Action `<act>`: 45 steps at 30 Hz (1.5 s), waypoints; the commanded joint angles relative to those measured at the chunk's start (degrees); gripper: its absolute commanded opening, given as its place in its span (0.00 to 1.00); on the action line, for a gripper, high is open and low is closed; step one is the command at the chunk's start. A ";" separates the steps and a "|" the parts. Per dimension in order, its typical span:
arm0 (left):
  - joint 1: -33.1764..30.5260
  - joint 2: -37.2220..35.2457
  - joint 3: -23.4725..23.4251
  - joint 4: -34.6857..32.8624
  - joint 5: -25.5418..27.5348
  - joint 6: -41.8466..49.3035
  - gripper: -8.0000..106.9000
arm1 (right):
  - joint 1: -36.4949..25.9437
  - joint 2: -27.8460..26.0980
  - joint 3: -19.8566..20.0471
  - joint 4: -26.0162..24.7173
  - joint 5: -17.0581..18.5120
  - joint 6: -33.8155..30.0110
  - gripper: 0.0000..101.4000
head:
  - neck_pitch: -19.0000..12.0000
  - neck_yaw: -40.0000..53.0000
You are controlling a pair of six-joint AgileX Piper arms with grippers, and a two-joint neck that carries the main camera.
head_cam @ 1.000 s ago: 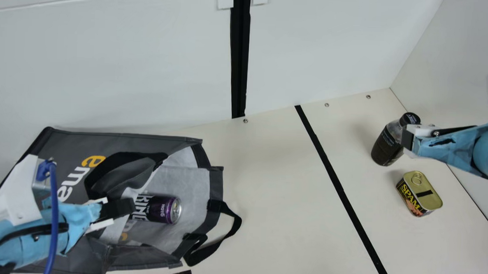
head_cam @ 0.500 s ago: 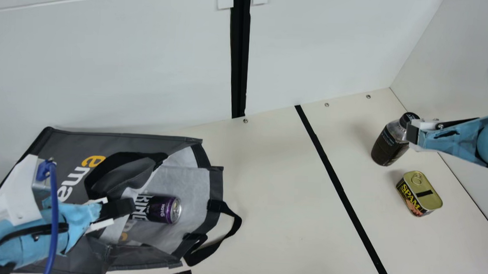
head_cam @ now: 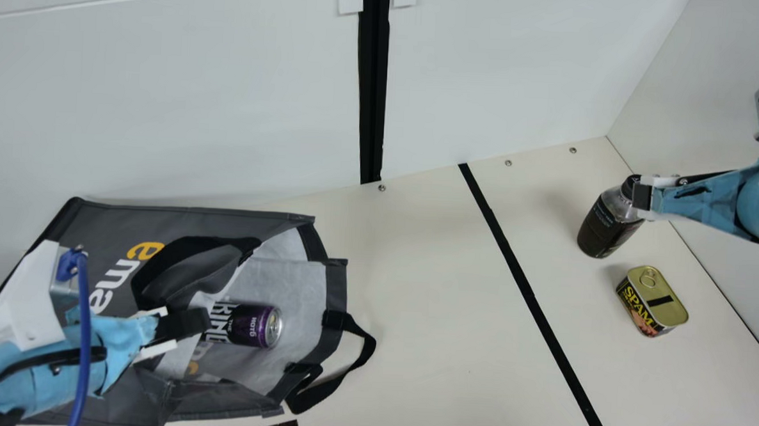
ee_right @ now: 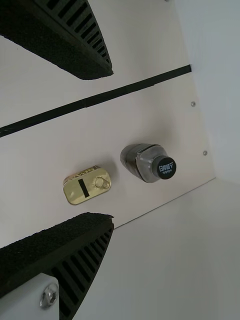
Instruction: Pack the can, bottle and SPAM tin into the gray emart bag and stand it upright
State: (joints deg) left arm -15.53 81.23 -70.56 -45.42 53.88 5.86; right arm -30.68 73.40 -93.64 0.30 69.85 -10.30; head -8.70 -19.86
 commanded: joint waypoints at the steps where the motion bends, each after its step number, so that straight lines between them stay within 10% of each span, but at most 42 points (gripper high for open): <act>1: 0.00 0.00 0.00 0.00 0.00 0.00 0.00 | -0.33 0.91 -0.30 0.27 0.05 -0.23 0.94 | -1.30 -0.14; 45: 0.00 0.00 0.00 0.00 0.00 0.00 0.00 | -4.44 25.17 -12.60 3.19 0.05 -2.93 0.94 | -1.30 -0.14</act>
State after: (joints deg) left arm -15.53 81.23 -70.56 -45.42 53.88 5.86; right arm -35.16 98.15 -106.05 3.65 69.83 -13.34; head -8.70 -19.86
